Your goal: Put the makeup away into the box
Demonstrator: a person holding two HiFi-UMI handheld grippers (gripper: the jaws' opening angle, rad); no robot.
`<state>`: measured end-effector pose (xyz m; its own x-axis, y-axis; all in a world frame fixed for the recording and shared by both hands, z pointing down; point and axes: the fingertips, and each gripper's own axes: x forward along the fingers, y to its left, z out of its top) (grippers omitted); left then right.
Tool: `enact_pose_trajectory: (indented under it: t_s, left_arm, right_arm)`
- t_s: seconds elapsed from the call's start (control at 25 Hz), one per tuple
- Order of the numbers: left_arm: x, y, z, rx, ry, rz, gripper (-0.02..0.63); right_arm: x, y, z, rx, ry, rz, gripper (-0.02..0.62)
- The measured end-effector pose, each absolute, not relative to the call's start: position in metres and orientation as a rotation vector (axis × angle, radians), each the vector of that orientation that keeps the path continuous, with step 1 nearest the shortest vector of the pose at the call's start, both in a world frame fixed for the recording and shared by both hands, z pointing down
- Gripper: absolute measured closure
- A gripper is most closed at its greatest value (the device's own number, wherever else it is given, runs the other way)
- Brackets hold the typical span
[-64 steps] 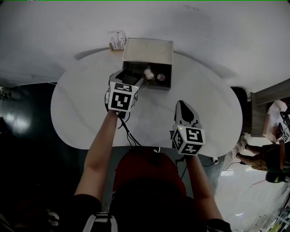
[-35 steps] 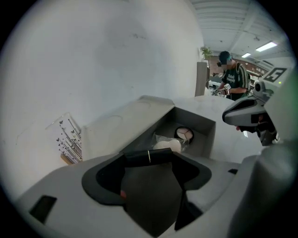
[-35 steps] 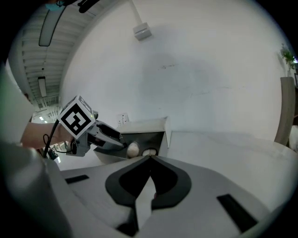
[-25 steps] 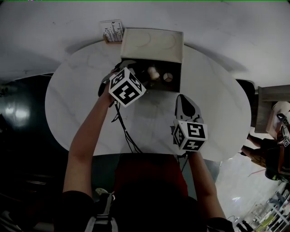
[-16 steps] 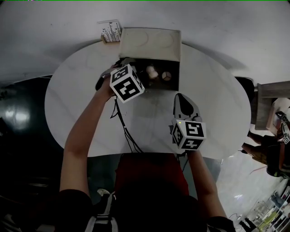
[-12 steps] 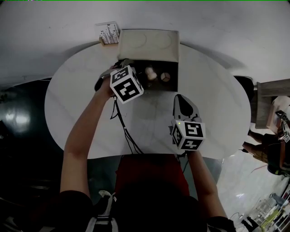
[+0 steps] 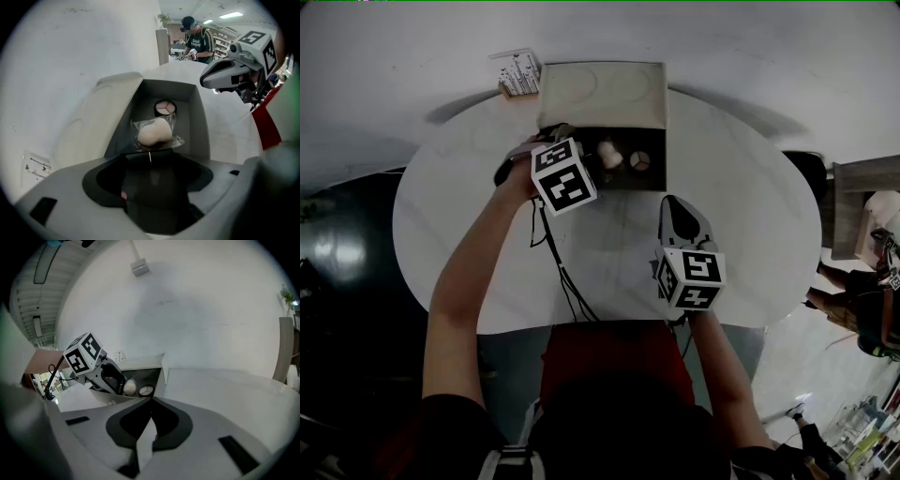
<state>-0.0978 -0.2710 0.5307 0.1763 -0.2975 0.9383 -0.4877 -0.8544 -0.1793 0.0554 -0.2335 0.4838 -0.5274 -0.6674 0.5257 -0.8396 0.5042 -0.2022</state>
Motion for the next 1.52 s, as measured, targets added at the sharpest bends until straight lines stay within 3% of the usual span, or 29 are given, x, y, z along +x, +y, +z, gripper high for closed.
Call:
enact_pose_trajectory:
  t_s: [1.52]
  left_arm:
    - [-0.0993, -0.2758, 0.531, 2.299, -0.872, 1.761, 0.264]
  right_arm:
    - [0.058, -0.2251, 0.4866, 1.24, -2.35, 0.622, 0.581]
